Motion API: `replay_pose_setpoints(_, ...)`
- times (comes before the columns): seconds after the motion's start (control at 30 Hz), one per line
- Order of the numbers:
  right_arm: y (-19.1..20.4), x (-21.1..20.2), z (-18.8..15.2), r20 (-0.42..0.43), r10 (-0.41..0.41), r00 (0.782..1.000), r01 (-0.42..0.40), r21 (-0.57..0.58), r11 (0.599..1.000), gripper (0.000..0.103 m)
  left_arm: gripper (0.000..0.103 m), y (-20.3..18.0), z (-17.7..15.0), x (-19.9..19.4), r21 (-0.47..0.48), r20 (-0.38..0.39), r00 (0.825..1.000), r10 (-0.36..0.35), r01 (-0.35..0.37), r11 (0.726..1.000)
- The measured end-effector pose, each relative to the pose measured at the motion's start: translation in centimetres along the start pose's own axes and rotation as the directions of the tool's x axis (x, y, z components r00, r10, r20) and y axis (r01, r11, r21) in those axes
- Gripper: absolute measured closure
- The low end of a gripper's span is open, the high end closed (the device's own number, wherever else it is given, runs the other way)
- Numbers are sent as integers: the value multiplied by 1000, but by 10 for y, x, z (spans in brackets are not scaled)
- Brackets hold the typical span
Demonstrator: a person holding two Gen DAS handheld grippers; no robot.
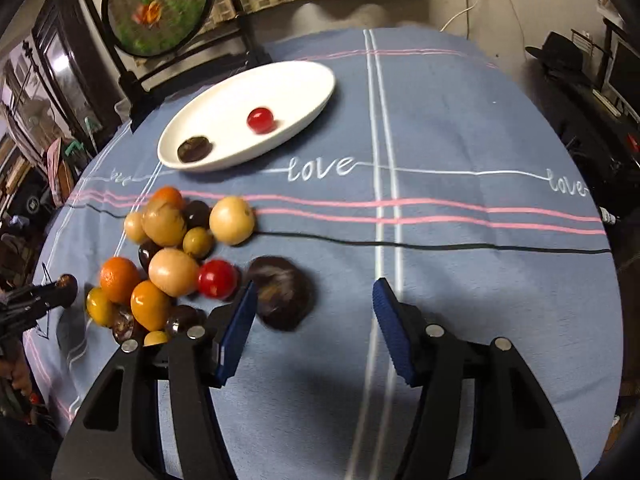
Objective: Organize fruits
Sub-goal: 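Grasp a dark brown fruit with the left tool while the right tool grasps another, then lower both dark brown fruits onto the white plate and open both tools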
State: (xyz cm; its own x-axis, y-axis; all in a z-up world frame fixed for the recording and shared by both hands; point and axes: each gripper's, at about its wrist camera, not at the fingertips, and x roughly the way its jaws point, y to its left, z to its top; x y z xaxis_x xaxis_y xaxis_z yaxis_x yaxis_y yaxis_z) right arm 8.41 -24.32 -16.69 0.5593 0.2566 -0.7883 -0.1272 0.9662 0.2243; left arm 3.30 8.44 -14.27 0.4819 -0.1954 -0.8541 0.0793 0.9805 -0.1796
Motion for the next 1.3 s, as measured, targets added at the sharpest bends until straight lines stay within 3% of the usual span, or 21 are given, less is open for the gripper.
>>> replay_pose_setpoints(0.27,21,14,-5,-10,31,999,-32,-85,996,44,61,-5,3,0,23,-1,1000,-7,7,1000)
replay_pose_setpoints(0.4,26,31,0,-29,-32,999,27,-160,987,53,61,-3,2,1,14,-3,1000,-4,4,1000)
replay_pose_setpoints(0.63,22,47,-3,-61,-9,998,-1,-164,987,55,61,1,0,1,-1,-8,1000,8,-8,1000)
replay_pose_setpoints(1.03,18,31,-5,-42,53,998,-57,-102,993,58,61,-6,9,11,15,-13,1000,-12,12,1000)
replay_pose_setpoints(1.2,9,14,10,-2,60,998,-60,-58,996,58,61,-10,41,19,34,7,1000,-24,24,999)
replay_pose_setpoints(1.3,7,6,30,32,65,997,-63,-60,996,58,61,-16,82,25,63,41,998,-38,36,997)
